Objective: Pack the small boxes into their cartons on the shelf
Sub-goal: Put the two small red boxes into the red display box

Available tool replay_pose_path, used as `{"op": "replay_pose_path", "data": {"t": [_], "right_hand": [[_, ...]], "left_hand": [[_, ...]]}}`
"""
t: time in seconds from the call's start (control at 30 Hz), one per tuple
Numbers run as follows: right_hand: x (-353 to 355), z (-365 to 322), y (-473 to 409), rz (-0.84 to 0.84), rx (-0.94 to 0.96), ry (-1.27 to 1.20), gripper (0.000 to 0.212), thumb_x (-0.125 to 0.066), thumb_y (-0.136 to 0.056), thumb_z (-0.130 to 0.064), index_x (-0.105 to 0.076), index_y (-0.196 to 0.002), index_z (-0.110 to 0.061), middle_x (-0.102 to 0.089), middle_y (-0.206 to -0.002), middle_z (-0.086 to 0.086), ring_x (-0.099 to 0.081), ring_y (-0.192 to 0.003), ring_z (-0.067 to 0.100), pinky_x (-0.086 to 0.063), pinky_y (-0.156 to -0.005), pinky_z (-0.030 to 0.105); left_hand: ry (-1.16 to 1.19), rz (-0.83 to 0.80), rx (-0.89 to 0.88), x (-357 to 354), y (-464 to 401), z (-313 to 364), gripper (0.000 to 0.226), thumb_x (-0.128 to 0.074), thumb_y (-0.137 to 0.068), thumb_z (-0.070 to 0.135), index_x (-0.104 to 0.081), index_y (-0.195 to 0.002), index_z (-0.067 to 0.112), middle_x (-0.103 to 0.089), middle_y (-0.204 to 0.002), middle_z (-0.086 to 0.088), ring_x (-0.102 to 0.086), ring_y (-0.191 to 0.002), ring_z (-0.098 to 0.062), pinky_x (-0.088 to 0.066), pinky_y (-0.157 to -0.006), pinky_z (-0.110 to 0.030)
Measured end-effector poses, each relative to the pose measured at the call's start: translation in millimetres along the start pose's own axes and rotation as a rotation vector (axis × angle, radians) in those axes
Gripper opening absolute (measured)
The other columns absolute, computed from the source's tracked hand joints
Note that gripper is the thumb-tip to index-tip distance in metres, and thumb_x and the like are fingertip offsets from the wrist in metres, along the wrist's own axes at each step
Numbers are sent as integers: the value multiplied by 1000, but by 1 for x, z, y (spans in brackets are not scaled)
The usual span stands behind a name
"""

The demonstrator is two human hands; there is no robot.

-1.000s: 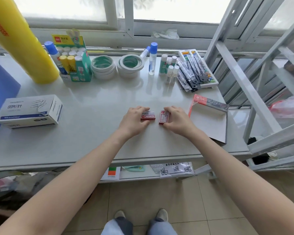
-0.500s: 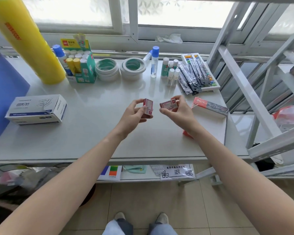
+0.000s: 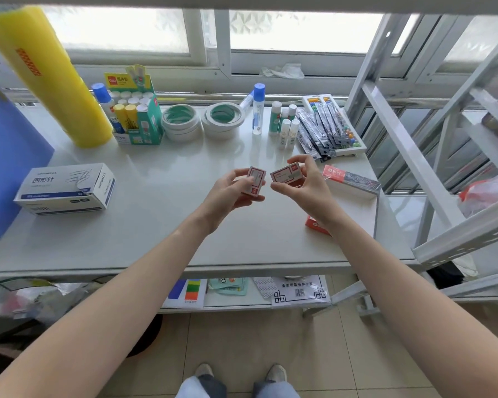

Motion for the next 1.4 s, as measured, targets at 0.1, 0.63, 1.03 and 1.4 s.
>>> {"op": "replay_pose_path", "data": {"t": [0.1, 0.63, 1.03, 1.4], "right_hand": [[6, 2, 1, 6, -32, -63, 41, -71, -80, -9, -42, -109, -15, -62, -97, 12, -61, -80, 21, -53, -84, 38], [54, 19, 27, 41, -105, -113, 36, -58, -84, -1, -58, -116, -19, -60, -98, -1, -57, -89, 16, -50, -84, 28], [99, 50, 37, 186, -3, 526, 52, -79, -68, -31, -60, -116, -24, -64, -108, 7, -58, -101, 23, -50, -88, 39], [112, 72, 25, 246, -79, 669, 46, -74, -72, -38, -58, -111, -19, -61, -106, 9, -58, -100, 27, -45, -82, 36]], "left_hand": [[36, 55, -15, -4, 0, 0, 24, -52, -93, 12, -46, -115, 14, -64, -102, -2, -73, -76, -19, -56, -78, -25], [32, 183, 31, -62, -21, -1, 19, -65, -85, 23, -54, -97, 13, -67, -89, -3, -65, -78, -9, -49, -68, -21], [-82, -123, 53, -124, -37, -14, 10, -65, -85, 16, -64, -96, 15, -70, -93, -7, -69, -75, -13, -54, -72, -20], [-681, 102, -297, -132, -66, -9, 42, -55, -90, 19, -49, -129, 8, -57, -126, -8, -55, -104, -19, -40, -82, -16]]}}
Point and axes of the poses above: each hand's wrist, its own y-axis away from the middle knuckle, its own x-axis out of the back of the hand, z = x × y, the point moved 3 cm from there along -y, towards the middle knuckle
